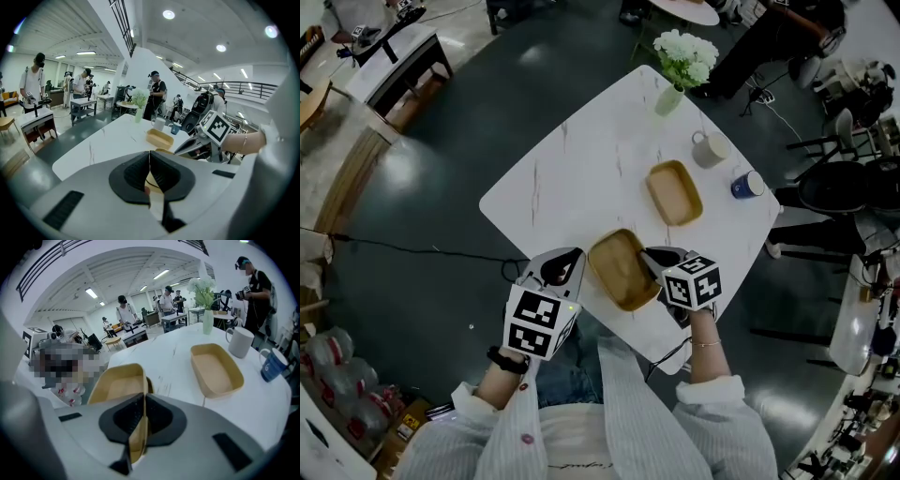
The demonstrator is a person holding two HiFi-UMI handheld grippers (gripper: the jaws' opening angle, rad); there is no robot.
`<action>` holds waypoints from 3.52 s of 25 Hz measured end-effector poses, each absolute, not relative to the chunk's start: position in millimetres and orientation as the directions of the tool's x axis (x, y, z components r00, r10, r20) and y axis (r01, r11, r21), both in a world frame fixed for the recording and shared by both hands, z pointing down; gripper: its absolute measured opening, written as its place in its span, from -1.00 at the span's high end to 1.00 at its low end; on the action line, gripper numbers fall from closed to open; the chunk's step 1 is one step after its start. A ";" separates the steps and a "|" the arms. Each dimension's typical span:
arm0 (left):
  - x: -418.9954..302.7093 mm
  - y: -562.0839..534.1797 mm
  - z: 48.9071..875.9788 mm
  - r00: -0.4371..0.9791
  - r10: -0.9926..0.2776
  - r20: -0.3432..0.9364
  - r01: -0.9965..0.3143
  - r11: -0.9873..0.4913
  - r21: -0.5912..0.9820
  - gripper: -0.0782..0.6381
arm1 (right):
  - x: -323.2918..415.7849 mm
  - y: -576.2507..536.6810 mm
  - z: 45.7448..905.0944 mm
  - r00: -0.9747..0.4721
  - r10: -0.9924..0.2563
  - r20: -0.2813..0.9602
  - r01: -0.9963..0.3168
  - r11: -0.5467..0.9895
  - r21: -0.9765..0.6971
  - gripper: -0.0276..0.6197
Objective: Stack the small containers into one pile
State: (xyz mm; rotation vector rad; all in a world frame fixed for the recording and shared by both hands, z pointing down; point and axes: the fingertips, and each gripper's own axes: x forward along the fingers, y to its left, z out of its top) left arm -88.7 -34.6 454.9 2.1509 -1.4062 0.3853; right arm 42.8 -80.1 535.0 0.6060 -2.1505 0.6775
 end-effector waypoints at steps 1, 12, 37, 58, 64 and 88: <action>-89.6 -34.8 455.9 0.419 -0.753 0.508 -0.907 -0.315 0.281 0.73 | 42.5 -80.0 537.0 -0.577 -0.188 0.795 -0.613 0.742 -0.269 0.84; -94.9 -48.3 464.3 0.437 -0.744 0.506 -0.898 -0.334 0.285 0.73 | 40.8 -91.2 550.0 -0.579 -0.124 0.806 -0.598 0.737 -0.316 0.84; -97.5 -55.8 468.3 0.434 -0.751 0.498 -0.900 -0.329 0.287 0.73 | 40.0 -91.6 564.4 -0.544 -0.105 0.832 -0.567 0.777 -0.272 0.84; -88.4 -51.6 460.2 0.469 -0.738 0.485 -0.883 -0.379 0.277 0.73 | 43.9 -91.9 546.7 -0.527 -0.252 0.812 -0.645 0.741 -0.189 0.59; -82.1 -53.2 453.2 0.483 -0.732 0.481 -0.876 -0.401 0.268 0.73 | 59.6 -93.4 527.6 -0.513 -0.384 0.768 -0.756 0.626 -0.192 0.58; -40.4 -69.3 446.4 0.495 -0.712 0.497 -0.868 -0.427 0.253 0.73 | 100.1 -28.7 579.7 -0.516 -0.384 0.766 -0.855 0.174 -0.489 0.40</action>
